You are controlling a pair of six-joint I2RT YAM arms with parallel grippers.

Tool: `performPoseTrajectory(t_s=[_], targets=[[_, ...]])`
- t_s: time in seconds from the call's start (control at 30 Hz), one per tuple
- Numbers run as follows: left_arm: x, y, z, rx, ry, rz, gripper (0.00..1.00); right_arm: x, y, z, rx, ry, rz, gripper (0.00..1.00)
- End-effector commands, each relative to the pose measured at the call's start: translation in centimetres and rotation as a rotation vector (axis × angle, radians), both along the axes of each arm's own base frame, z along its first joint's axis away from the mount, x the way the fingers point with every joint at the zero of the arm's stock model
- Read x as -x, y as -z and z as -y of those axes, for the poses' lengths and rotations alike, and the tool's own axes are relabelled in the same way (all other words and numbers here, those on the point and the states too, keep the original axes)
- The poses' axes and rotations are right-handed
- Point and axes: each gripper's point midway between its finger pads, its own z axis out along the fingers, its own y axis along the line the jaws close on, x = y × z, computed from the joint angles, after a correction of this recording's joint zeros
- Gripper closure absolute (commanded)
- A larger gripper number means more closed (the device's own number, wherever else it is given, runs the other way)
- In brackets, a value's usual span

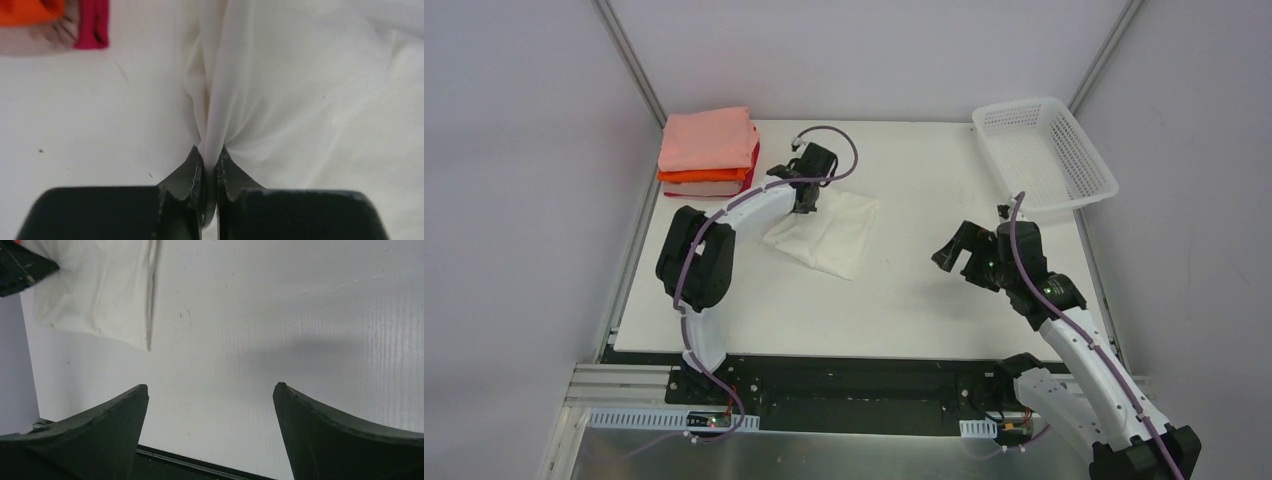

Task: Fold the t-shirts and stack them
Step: Put the neatly folded tshirt into the corner of the board with the left arm

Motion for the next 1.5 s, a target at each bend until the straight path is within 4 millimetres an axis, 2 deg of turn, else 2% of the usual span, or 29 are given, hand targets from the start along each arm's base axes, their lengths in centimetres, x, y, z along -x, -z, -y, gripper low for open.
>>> performPoseTrajectory(t_s=[0.0,0.1,0.23,0.43,0.6,0.73,0.87,1.03,1.13,1.23,1.47], targets=[[-5.1,-6.5,-2.9,-0.222,-0.016,0.154,1.00,-0.4,0.5,1.0,0.061,0.003,0.029,0.00],[-7.8,-7.9,-3.0,-0.243,-0.003,0.180,1.00,-0.7,0.6,1.0,0.064,0.001,0.030,0.00],[-11.3,-9.8,-4.4,-0.233,-0.019,0.222,1.00,-1.0,0.8,1.4,0.081,0.017,0.027,0.00],[-15.6,-13.1,-8.7,-0.262,-0.091,0.291,1.00,-1.4,1.1,1.7,0.085,0.029,0.034,0.00],[-18.1,-15.5,-12.1,-0.222,-0.153,0.358,1.00,-2.0,1.5,2.3,0.113,0.058,0.038,0.00],[-18.9,-17.0,-13.4,-0.193,-0.171,0.396,1.00,-2.2,1.9,2.6,0.127,0.068,0.031,0.00],[-18.9,-19.6,-13.3,-0.174,-0.149,0.442,1.00,-2.3,2.0,2.7,0.131,0.071,0.026,0.00],[-18.2,-23.3,-12.8,-0.129,-0.124,0.509,1.00,-2.3,1.9,2.8,0.131,0.079,0.032,0.00],[-17.6,-25.2,-11.8,-0.082,-0.070,0.537,1.00,-2.3,1.7,2.9,0.129,0.081,0.039,0.00],[-17.2,-26.8,-11.1,-0.055,-0.019,0.562,1.00,-2.2,1.6,2.9,0.127,0.083,0.042,0.00],[-16.7,-30.0,-11.0,-0.100,0.054,0.606,1.00,-2.2,1.5,3.0,0.126,0.085,0.048,0.00]])
